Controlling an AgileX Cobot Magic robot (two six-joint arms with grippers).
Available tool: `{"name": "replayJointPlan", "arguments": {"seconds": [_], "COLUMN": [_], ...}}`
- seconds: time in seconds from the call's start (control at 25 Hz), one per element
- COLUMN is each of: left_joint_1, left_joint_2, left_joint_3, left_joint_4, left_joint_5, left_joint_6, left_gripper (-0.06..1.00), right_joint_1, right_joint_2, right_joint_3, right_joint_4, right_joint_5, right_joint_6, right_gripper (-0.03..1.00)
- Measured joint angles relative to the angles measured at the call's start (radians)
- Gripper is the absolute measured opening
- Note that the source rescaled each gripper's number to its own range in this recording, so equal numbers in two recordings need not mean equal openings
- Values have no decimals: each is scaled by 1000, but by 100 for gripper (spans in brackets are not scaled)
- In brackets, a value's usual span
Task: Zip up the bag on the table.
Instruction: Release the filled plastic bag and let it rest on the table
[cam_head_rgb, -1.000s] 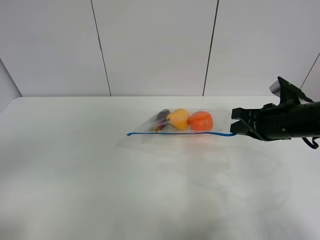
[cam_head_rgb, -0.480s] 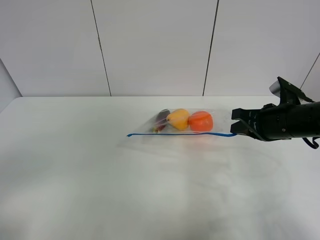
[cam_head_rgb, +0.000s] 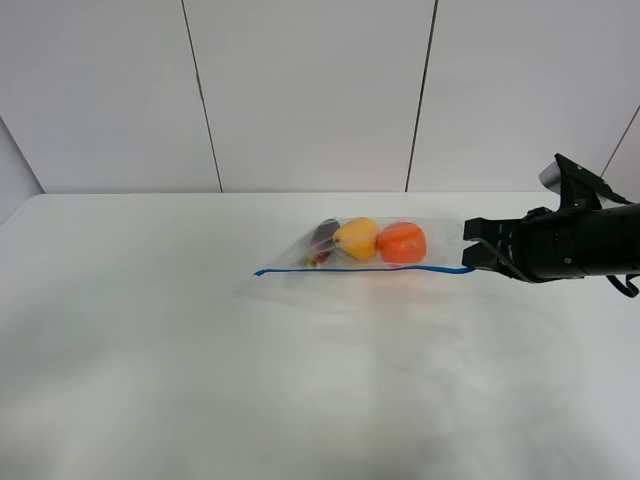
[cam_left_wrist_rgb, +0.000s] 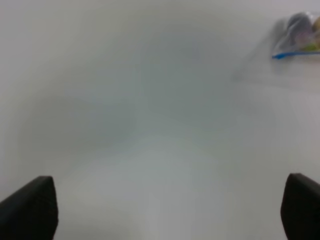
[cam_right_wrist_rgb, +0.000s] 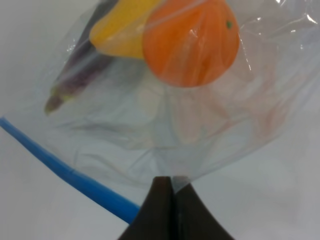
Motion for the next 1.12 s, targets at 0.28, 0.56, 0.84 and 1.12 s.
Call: {"name": "replayJointPlan", "arguments": {"seconds": [0.28,0.56,0.84,1.12], "left_joint_1": [0,0,0,0], "left_joint_2": [0,0,0,0], "left_joint_3": [35,35,35,35], "left_joint_4": [-2,-3,-3,-3], "left_joint_5": [-4,-6,-6,-6], "left_joint_6": [-12,-15,-15,-15], "left_gripper": [100,100,100,100], "right_joint_1": [0,0,0,0], "right_joint_2": [0,0,0,0], "right_joint_3": [0,1,1,1], "right_joint_4": [-3,-4,-6,-15], "right_joint_5": [-5,-7,-7,-4], "right_joint_6": [0,0,3,3], "right_gripper": [0,0,0,0]}}
